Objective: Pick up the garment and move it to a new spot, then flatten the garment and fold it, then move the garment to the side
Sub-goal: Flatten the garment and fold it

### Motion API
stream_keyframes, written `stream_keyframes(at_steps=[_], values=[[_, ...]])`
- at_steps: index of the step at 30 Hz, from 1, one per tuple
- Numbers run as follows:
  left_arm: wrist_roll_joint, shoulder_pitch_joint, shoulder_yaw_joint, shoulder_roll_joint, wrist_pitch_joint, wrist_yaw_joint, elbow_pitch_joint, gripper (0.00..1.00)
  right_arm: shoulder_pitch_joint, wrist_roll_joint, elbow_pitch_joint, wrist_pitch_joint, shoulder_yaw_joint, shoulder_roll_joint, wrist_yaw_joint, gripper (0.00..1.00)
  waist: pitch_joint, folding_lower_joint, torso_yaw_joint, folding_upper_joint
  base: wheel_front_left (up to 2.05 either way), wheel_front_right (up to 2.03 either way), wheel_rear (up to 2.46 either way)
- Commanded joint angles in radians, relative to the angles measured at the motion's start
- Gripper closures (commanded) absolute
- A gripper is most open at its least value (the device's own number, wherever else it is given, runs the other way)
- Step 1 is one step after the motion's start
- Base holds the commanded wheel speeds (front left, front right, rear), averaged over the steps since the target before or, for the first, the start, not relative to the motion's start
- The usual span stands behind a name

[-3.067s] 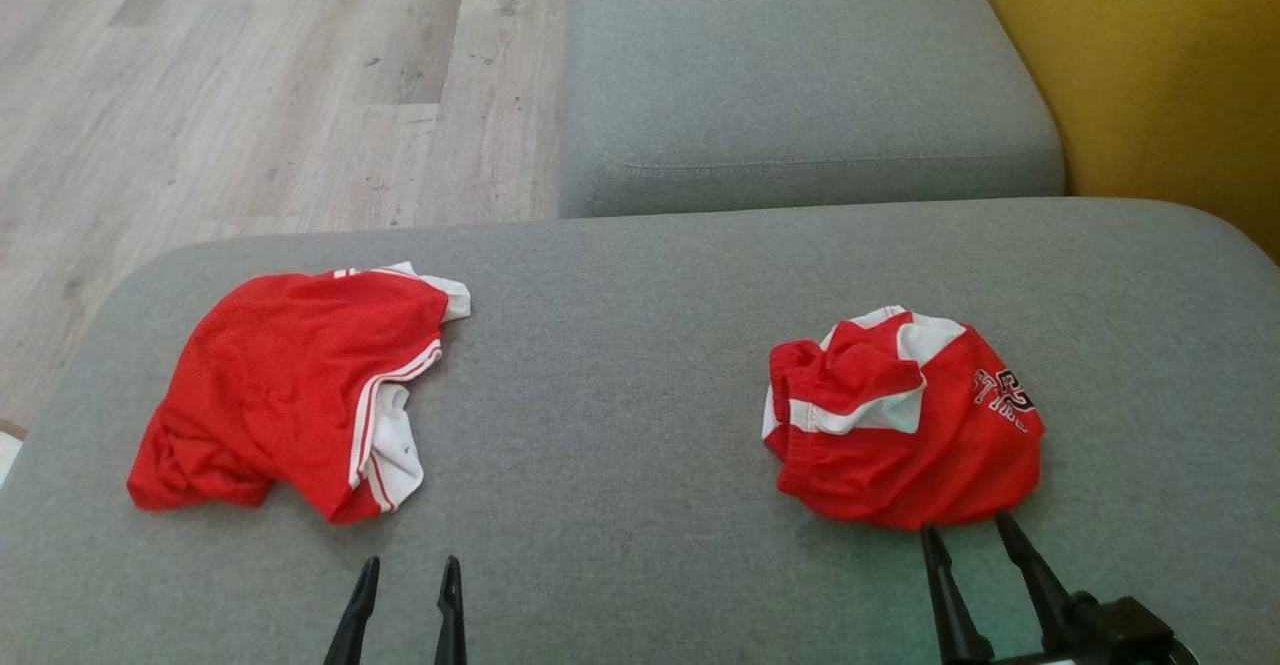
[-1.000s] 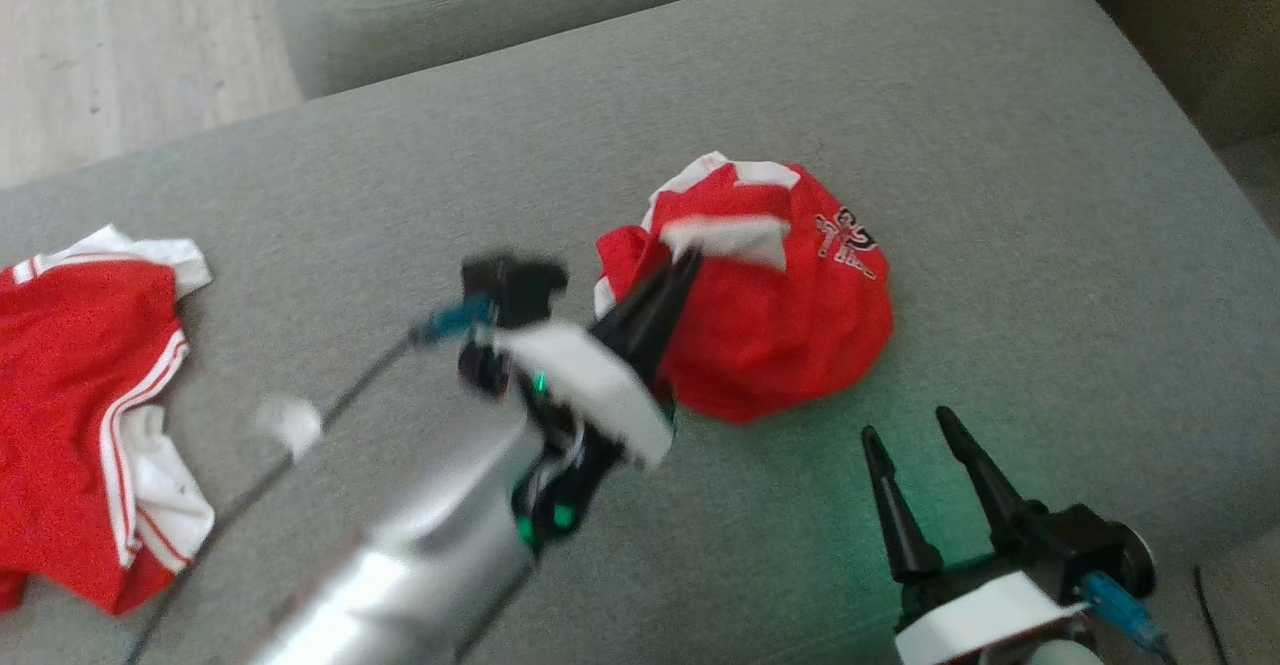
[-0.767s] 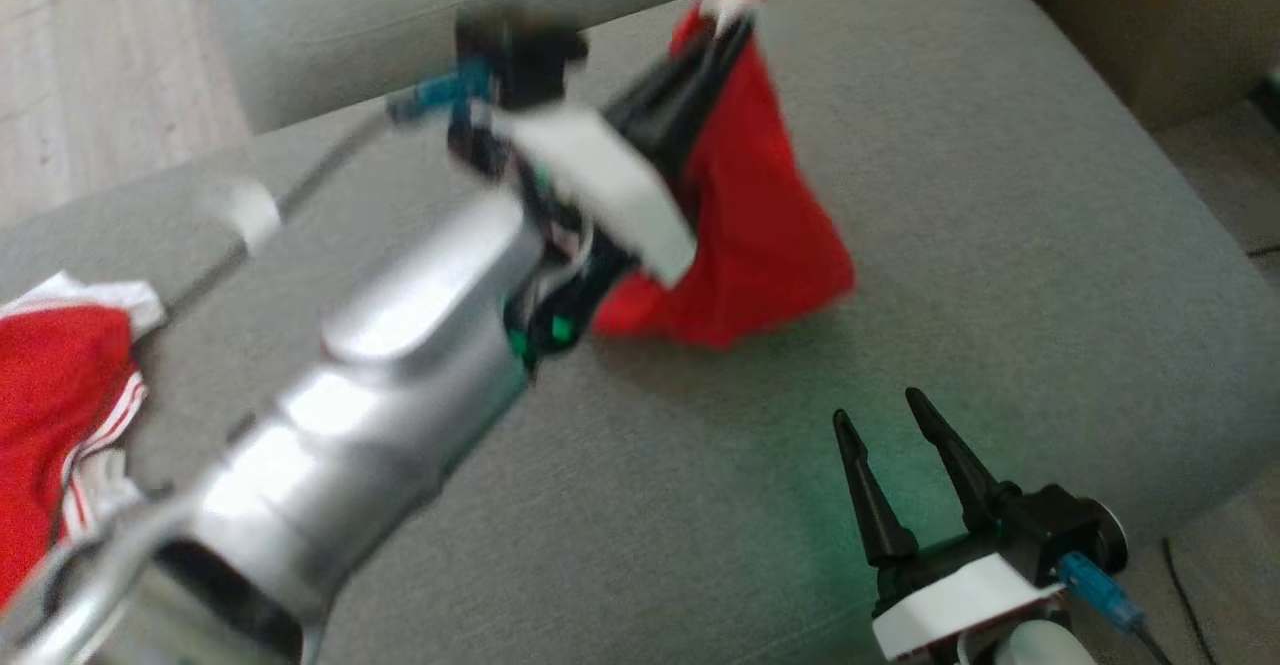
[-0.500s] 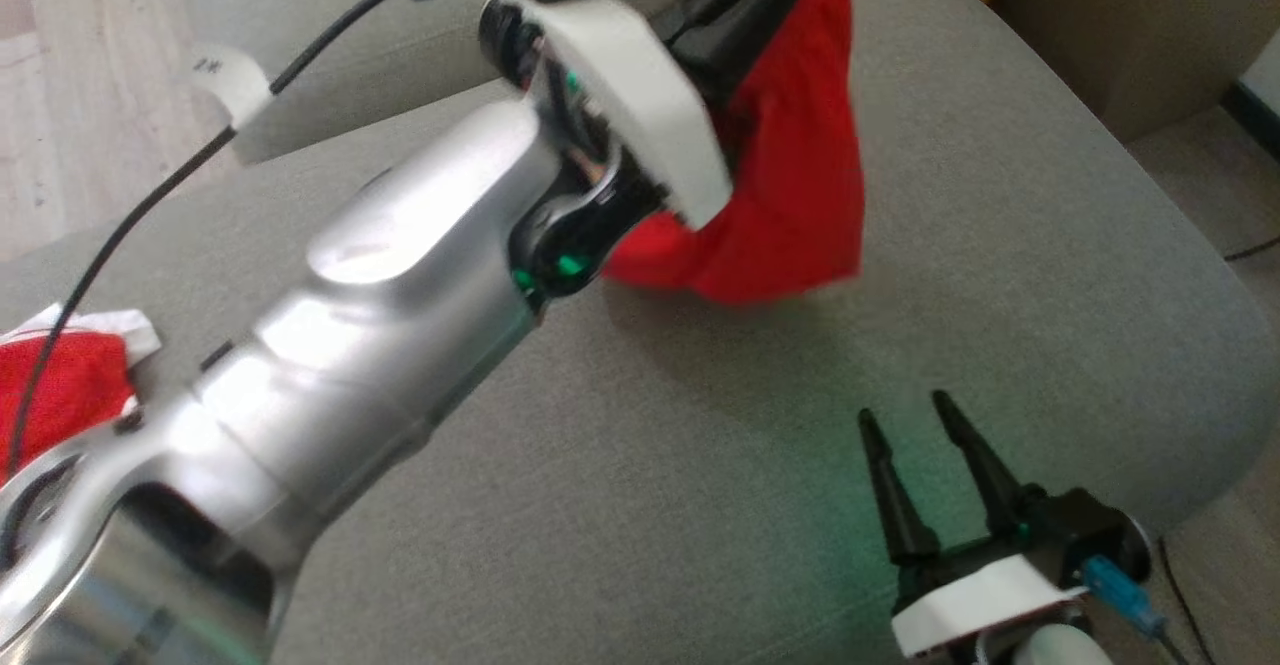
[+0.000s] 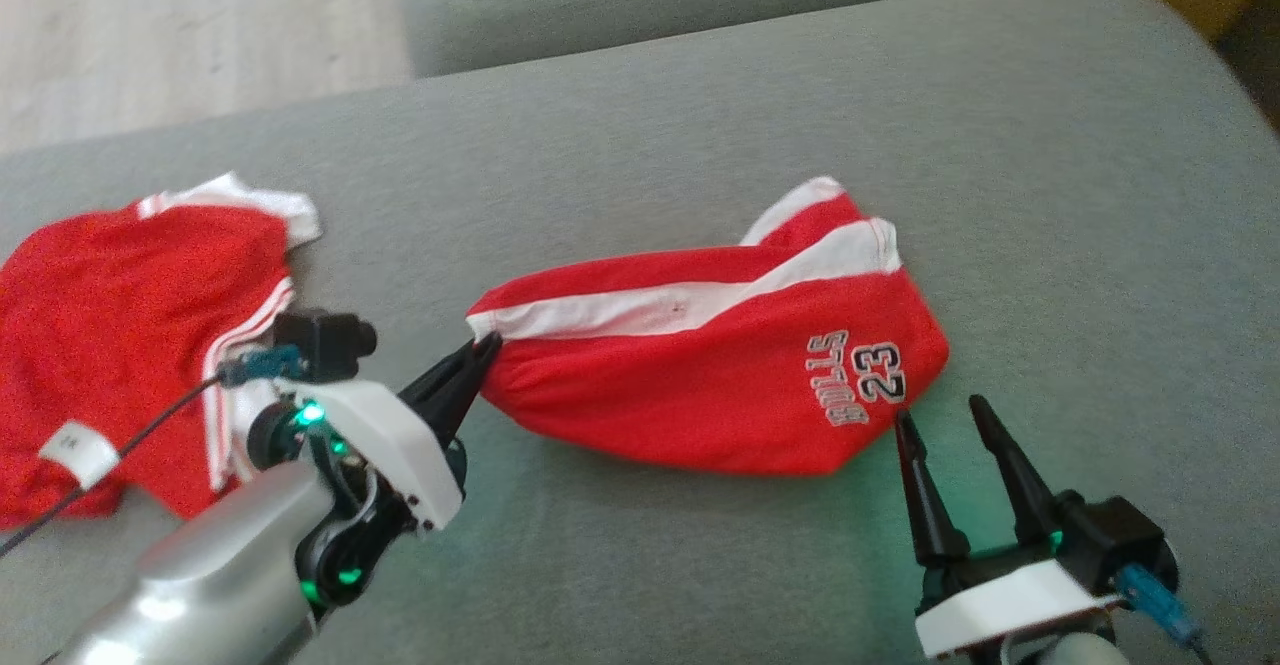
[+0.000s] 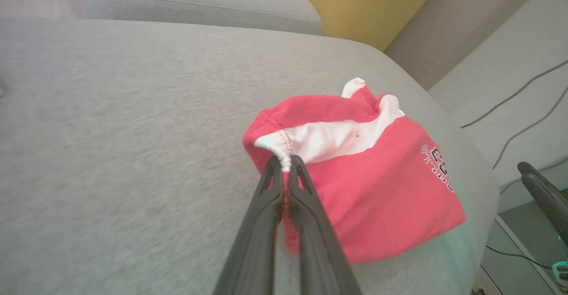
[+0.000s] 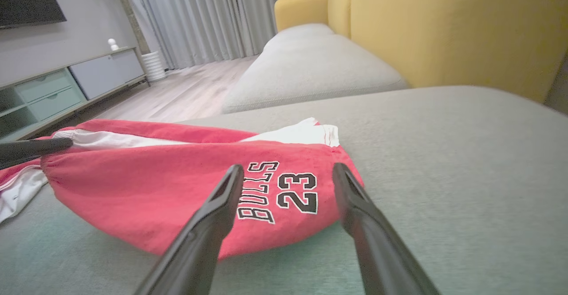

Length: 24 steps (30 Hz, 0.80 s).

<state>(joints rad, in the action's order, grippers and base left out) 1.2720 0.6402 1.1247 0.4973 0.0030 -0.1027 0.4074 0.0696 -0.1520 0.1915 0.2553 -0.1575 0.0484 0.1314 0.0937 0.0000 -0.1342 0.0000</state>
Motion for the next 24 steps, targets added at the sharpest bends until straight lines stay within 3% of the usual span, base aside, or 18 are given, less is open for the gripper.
stream_keyframes(at_steps=[1,8,17,24], values=[[-0.004,0.036,-0.050,0.045,-0.027,0.010,-0.040,1.00,-0.066,-0.036,-0.005,0.006,-0.037,0.022,-0.001,0.00,0.030,0.0000,0.081,0.0000,0.00,0.00,0.00],[-0.026,0.029,-0.049,0.052,-0.053,0.026,-0.049,1.00,-0.215,-0.185,0.135,0.005,-0.103,0.111,-0.001,0.00,0.048,0.0000,0.155,0.0000,0.00,0.00,0.00],[-0.060,0.055,-0.041,0.030,-0.076,0.023,-0.010,1.00,-0.447,-0.516,0.305,-0.199,-0.283,0.247,-0.001,0.00,0.083,0.0000,0.207,0.0000,0.00,0.00,0.00],[-0.070,0.071,-0.033,0.006,-0.082,0.013,0.016,1.00,-0.519,-0.615,0.391,-0.207,-0.364,0.302,-0.001,0.00,0.098,0.0000,0.229,0.0000,0.00,0.00,0.00]])
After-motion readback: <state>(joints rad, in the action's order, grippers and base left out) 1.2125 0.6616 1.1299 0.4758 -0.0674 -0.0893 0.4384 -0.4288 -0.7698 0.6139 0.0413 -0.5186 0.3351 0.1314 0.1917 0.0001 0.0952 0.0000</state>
